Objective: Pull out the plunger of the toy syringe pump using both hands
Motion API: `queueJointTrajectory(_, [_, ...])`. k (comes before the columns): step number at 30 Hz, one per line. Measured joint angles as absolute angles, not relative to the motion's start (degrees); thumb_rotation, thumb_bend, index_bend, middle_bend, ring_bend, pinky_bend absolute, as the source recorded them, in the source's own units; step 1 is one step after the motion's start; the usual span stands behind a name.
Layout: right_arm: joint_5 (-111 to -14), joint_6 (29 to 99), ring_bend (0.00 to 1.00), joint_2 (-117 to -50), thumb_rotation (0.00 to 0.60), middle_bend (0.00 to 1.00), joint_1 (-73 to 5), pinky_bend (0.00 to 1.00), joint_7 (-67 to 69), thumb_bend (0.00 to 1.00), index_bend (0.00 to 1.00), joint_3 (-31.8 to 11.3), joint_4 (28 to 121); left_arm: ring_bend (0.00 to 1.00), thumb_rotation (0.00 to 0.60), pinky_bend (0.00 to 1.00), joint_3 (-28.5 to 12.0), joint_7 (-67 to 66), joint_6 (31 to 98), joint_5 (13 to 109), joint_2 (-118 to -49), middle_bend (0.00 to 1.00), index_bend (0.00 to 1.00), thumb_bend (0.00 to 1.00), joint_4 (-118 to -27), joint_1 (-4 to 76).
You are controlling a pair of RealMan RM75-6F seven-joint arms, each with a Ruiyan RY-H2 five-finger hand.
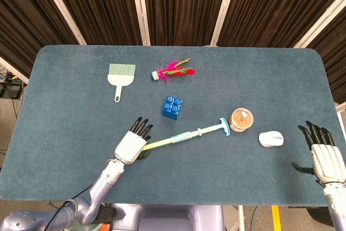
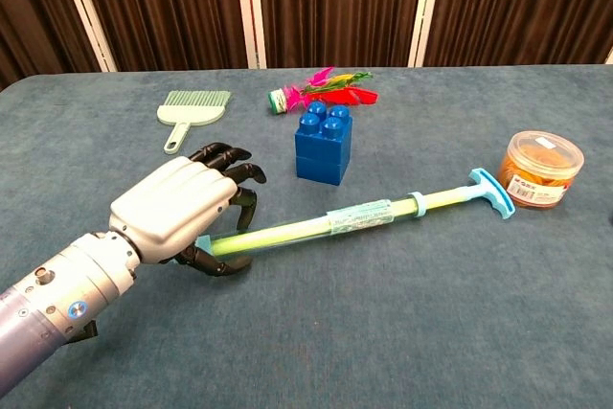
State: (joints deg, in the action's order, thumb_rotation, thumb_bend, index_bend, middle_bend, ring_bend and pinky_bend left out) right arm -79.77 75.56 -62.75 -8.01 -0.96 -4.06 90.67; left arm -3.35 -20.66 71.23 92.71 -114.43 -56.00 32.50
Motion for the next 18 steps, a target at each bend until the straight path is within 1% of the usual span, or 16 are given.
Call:
queueJointTrajectory(4, [-80.0, 73.8, 0.00, -65.4, 0.600, 0.00, -8.9, 0.00, -4.1, 0.15, 0.23, -3.2, 89.5, 0.08, 0.600, 0.06, -2.7, -19.8, 73.3, 94.0, -113.4, 0.21, 0.68, 0.45, -58.3, 32.3])
queueJointTrajectory(8, [-82.3, 74.4, 0.00, -68.4, 0.600, 0.00, -9.2, 0.00, -6.0, 0.15, 0.26, -2.3, 88.2, 0.10, 0.600, 0.06, -2.0, -19.0, 74.3, 95.0, -112.2, 0.24, 0.69, 0.44, -61.0, 32.2])
queueJointTrajectory(13, [-85.4, 76.7, 0.00, -71.9, 0.600, 0.00, -8.8, 0.00, -7.1, 0.15, 0.26, -0.9, 85.7, 0.10, 0.600, 0.06, -0.8, -15.8, 76.0, 96.6, -111.4, 0.25, 0.70, 0.44, -62.6, 32.0])
queueJointTrajectory(18, [-87.0, 77.9, 0.00, -72.9, 0.600, 0.00, -8.3, 0.00, -7.1, 0.15, 0.26, 0.0, 85.2, 0.11, 0.600, 0.06, 1.3, -11.8, 77.5, 98.2, -110.3, 0.27, 0.70, 0.44, -64.5, 31.3])
